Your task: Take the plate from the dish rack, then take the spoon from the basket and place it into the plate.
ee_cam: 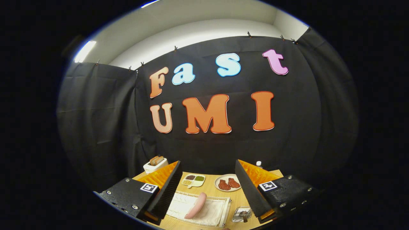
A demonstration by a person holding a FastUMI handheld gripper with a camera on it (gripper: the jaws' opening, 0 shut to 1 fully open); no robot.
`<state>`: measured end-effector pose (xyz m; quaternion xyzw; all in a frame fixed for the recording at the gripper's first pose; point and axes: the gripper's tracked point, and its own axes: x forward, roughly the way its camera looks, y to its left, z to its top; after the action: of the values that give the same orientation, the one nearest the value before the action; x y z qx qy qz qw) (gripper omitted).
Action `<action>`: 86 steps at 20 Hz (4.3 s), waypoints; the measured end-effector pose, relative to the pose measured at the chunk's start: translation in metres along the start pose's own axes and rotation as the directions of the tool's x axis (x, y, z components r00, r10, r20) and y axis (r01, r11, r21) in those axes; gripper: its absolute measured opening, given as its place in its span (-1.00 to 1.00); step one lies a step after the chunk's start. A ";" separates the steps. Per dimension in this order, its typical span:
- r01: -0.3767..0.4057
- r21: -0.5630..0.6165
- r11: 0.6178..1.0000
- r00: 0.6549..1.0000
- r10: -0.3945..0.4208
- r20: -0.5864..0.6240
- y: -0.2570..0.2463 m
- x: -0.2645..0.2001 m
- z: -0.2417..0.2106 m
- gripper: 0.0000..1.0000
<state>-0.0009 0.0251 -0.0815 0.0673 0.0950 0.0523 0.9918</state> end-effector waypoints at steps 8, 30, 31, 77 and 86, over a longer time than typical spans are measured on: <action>-0.005 0.016 1.000 0.972 0.009 -0.234 0.014 0.022 -0.085 0.98; 0.110 0.090 0.990 0.588 0.008 -0.809 0.035 0.080 -0.240 0.80; 0.115 0.086 0.990 0.572 0.005 -0.820 0.034 0.082 -0.244 0.77; 0.117 0.185 0.976 0.641 0.068 -0.764 0.026 -0.036 -0.205 -0.63; 0.154 0.241 0.958 0.584 0.108 -0.805 0.023 -0.100 -0.259 -0.63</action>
<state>-0.1512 0.0677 -0.3123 0.1766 0.5440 0.0501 0.8187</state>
